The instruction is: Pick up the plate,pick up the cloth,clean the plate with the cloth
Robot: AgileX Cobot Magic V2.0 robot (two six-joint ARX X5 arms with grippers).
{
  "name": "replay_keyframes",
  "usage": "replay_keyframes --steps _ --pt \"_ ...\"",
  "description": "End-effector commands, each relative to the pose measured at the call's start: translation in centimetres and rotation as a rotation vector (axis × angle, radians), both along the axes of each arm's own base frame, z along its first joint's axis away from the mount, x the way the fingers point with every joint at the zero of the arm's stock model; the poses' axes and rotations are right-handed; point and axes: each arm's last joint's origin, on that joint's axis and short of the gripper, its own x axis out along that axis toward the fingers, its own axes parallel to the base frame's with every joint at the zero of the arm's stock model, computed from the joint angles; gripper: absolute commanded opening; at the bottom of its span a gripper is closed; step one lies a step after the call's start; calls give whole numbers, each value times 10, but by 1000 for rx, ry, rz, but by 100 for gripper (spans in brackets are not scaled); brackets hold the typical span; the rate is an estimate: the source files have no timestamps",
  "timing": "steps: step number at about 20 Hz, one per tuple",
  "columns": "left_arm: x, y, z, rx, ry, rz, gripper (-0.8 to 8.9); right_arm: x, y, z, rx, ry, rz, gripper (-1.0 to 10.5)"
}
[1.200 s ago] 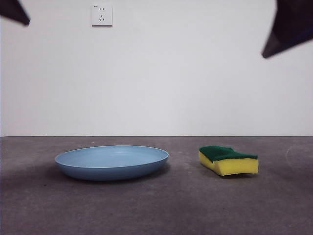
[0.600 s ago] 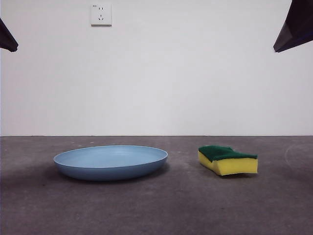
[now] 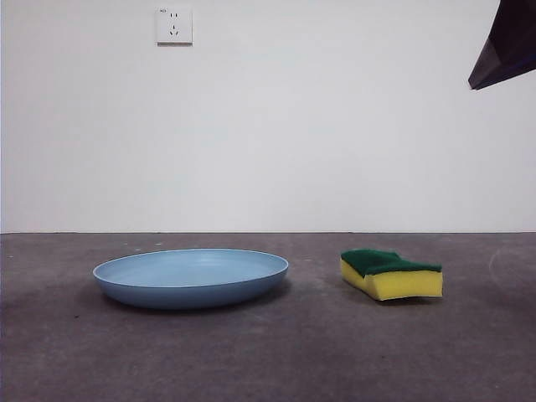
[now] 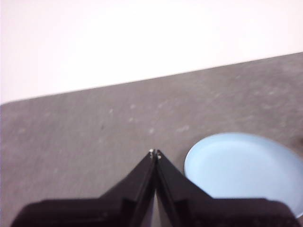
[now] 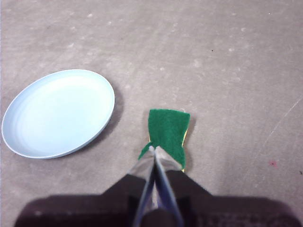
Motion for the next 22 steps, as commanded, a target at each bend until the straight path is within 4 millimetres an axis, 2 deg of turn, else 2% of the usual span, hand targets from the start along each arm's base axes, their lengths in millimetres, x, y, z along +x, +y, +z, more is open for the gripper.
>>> replay_keyframes --steps 1,6,11,14,22 --pt "-1 4 -29 -1 -16 2 -3 0 0 -1 8 1 -7 2" --pt "0 9 -68 -16 -50 35 -3 0 0 -1 8 1 -7 2" --pt "1 12 -88 -32 -15 65 -3 0 0 -1 8 1 -7 2" --pt "1 12 -95 -42 46 76 -3 0 0 -1 8 1 -7 2" --pt "1 12 -94 -41 41 75 -3 0 0 -1 8 1 -7 2"
